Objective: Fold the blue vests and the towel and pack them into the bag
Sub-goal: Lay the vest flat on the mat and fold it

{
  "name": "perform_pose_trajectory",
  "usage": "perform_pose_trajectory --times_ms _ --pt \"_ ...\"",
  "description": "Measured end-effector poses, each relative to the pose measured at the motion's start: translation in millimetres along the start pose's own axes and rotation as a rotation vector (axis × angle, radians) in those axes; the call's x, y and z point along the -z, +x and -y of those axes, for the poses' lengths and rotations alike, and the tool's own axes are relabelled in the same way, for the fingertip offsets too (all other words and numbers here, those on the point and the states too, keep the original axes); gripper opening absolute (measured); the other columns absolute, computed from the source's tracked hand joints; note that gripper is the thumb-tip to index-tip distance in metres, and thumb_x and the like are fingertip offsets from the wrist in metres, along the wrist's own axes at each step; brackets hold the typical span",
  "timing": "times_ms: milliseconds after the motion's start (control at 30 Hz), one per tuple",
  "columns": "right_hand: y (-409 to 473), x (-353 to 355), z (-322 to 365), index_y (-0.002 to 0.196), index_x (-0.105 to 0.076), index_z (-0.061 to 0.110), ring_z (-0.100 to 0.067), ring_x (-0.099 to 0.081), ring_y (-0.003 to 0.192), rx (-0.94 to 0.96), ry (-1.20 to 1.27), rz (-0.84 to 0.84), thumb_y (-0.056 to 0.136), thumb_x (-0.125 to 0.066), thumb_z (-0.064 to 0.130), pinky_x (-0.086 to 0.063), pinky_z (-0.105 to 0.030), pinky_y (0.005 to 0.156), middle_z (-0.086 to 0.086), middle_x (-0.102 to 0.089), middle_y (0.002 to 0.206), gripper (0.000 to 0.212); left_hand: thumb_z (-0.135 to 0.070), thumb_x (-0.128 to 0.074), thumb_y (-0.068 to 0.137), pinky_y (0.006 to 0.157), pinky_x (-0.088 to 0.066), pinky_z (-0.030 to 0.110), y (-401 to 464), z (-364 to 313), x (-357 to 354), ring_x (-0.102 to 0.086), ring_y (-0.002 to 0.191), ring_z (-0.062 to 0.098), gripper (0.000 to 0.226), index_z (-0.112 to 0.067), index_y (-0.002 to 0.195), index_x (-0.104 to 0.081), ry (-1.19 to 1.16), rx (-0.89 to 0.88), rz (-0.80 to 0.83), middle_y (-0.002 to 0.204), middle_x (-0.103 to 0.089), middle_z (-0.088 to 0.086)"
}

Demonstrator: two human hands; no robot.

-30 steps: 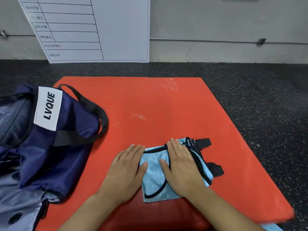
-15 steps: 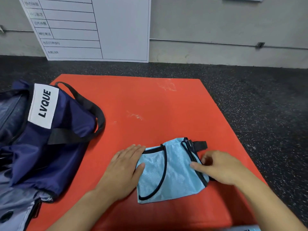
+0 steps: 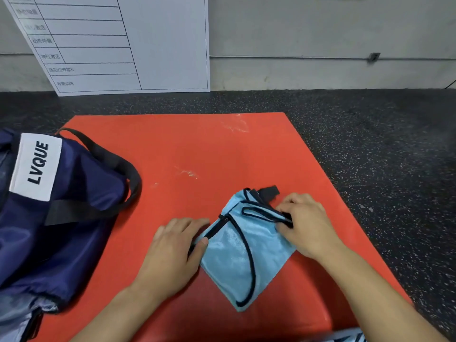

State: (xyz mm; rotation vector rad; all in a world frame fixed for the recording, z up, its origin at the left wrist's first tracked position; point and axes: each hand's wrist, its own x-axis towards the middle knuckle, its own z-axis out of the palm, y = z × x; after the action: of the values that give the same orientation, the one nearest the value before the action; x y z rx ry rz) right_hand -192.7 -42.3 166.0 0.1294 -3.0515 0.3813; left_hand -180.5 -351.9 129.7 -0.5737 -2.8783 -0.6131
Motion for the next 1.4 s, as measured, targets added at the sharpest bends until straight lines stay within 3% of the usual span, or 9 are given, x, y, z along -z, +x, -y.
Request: perform_pose_trajectory --times_ms 233,400,467,567,700,833,1000,1233,1400 --pt "8 -10 -3 0.142 -0.050 0.040 -0.021 -0.040 0.137 -0.026 0.080 -0.160 0.084 -0.076 0.046 -0.036 -0.044 0.111 0.005 -0.044 0.147 0.064 -0.051 -0.038 0.101 0.093 -0.039 0.029 -3 1 0 -0.047 0.116 0.003 0.040 -0.045 0.139 -0.047 -0.015 -0.074 0.071 0.118 -0.050 -0.026" --pt "-11 15 -20 0.137 -0.042 0.047 -0.022 -0.067 0.097 -0.242 0.095 -0.130 0.088 -0.066 0.060 -0.055 -0.040 0.083 0.016 -0.066 0.095 0.056 -0.048 -0.041 0.100 0.093 -0.040 0.030 -4 -5 1 -0.049 0.113 0.004 0.038 -0.042 0.137 -0.051 -0.048 -0.119 0.064 0.118 -0.054 -0.024" --pt "-19 12 -27 0.139 -0.044 0.045 -0.015 -0.067 0.084 -0.254 0.189 0.035 0.091 -0.068 0.052 -0.053 -0.035 0.080 0.017 -0.066 0.077 0.054 -0.047 -0.041 0.100 0.092 -0.039 0.029 -4 -6 1 -0.050 0.111 0.004 0.038 -0.042 0.136 -0.051 -0.038 -0.115 0.057 0.117 -0.055 -0.023" --pt "-28 4 -27 0.141 -0.047 0.046 -0.005 -0.062 0.072 -0.149 0.534 0.185 0.094 -0.072 0.033 -0.049 -0.029 0.083 0.014 -0.068 0.074 0.055 -0.045 -0.044 0.099 0.089 -0.040 0.030 -5 -6 1 -0.051 0.107 0.005 0.036 -0.042 0.133 -0.053 -0.043 -0.103 0.046 0.113 -0.056 -0.023" --pt "-27 1 -20 0.132 -0.052 0.050 -0.005 -0.065 0.088 -0.051 0.645 0.150 0.095 -0.071 0.022 -0.045 -0.018 0.088 0.013 -0.071 0.090 0.050 -0.046 -0.044 0.097 0.087 -0.042 0.033 -6 -5 2 -0.052 0.101 0.006 0.032 -0.044 0.126 -0.057 -0.036 -0.082 0.032 0.105 -0.057 -0.022" --pt "-15 -10 -21 0.114 -0.067 0.048 -0.001 -0.060 0.101 -0.005 0.520 0.159 0.096 -0.070 0.027 -0.043 -0.024 0.095 0.015 -0.066 0.108 0.028 -0.048 -0.045 0.090 0.083 -0.044 0.036 -7 -1 2 -0.053 0.093 0.005 0.028 -0.041 0.108 -0.066 -0.058 -0.054 0.029 0.093 -0.061 -0.022" --pt "3 -17 -12 0.136 -0.061 0.025 -0.004 -0.049 0.124 0.030 0.427 0.140 0.099 -0.064 0.024 -0.030 -0.016 0.106 0.015 -0.055 0.132 0.037 -0.033 -0.060 0.084 0.079 -0.049 0.032 -8 5 3 -0.052 0.082 -0.001 0.016 -0.036 0.093 -0.073 -0.129 -0.007 -0.035 0.081 -0.061 -0.026" --pt "25 -31 12 0.140 -0.055 0.033 0.003 -0.044 0.132 0.104 0.591 0.135 0.101 -0.059 0.011 -0.031 -0.026 0.117 0.022 -0.051 0.141 0.045 -0.041 -0.054 0.093 0.086 -0.050 0.037 -20 16 10 -0.059 0.097 0.007 0.025 -0.038 0.115 -0.065 -0.117 -0.031 -0.025 0.100 -0.062 -0.021" --pt "30 -37 13 0.156 -0.037 0.027 -0.013 -0.025 0.151 0.107 0.348 0.135 0.104 -0.053 0.014 -0.015 -0.029 0.125 0.010 -0.031 0.163 0.056 -0.043 -0.055 0.093 0.092 -0.049 0.037 -19 20 17 -0.058 0.107 0.007 0.030 -0.039 0.123 -0.061 -0.108 -0.041 -0.040 0.112 -0.060 -0.023"
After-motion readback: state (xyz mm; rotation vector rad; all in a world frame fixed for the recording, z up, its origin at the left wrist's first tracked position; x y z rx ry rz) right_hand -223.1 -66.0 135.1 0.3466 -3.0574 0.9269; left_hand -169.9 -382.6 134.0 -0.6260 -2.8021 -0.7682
